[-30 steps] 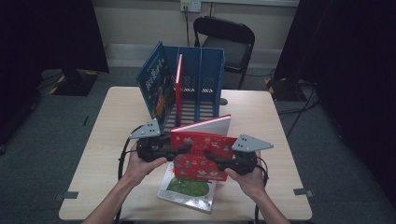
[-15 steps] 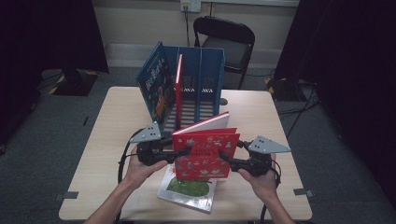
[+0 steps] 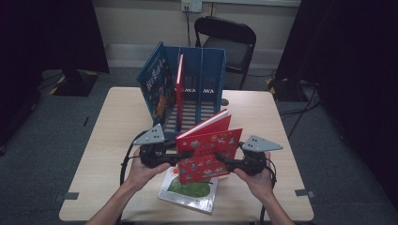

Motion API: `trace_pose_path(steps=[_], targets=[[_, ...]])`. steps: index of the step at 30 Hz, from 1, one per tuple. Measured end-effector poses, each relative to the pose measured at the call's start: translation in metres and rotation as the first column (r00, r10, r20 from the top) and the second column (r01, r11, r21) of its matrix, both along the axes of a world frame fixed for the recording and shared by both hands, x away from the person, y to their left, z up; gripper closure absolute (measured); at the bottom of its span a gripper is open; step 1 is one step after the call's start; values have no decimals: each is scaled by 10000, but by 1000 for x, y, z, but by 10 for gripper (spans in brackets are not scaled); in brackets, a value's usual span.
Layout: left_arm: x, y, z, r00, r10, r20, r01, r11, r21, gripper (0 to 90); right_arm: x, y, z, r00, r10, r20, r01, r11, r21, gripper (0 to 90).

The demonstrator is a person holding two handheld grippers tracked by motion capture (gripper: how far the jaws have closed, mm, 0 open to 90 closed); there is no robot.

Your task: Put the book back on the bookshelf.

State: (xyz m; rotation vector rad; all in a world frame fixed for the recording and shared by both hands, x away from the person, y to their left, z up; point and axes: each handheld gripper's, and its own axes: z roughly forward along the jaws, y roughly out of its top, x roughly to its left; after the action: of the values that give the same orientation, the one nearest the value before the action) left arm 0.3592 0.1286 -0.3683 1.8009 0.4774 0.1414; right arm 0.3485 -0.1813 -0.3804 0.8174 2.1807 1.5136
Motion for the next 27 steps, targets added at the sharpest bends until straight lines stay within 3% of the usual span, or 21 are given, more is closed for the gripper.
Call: trace_pose_path(steps=[5,10,15,20,23,27], targets=[[-1,-10,-2,9998,-186,0,186,9998,91,612,-2,6,1,9998,193,95,-193,9998,-60,367],[-3,-14,-2,10000,7,16,-7,9999,145,624,-5,9,1,9996,251,86,-250,9996,-119,367],[-7,-12,0,9995,139,292,-150,9991,386,647,-6,9,3,9997,220,83,-218,9997,-145,364],[-9,-4,-1,9994,274,191,-280,9991,324,753,-7,0,6,9994,-259,224,258,9997,29,309],[-10,-2,-1,9994,297,163,-302,9990,328,757,-4,-1,5,9994,-323,103,322,9994,102,304],[-13,-4,0,9996,255,128,-260,9990,373,753,3,12,-4,9991,-427,-24,426,9989,-181,271]])
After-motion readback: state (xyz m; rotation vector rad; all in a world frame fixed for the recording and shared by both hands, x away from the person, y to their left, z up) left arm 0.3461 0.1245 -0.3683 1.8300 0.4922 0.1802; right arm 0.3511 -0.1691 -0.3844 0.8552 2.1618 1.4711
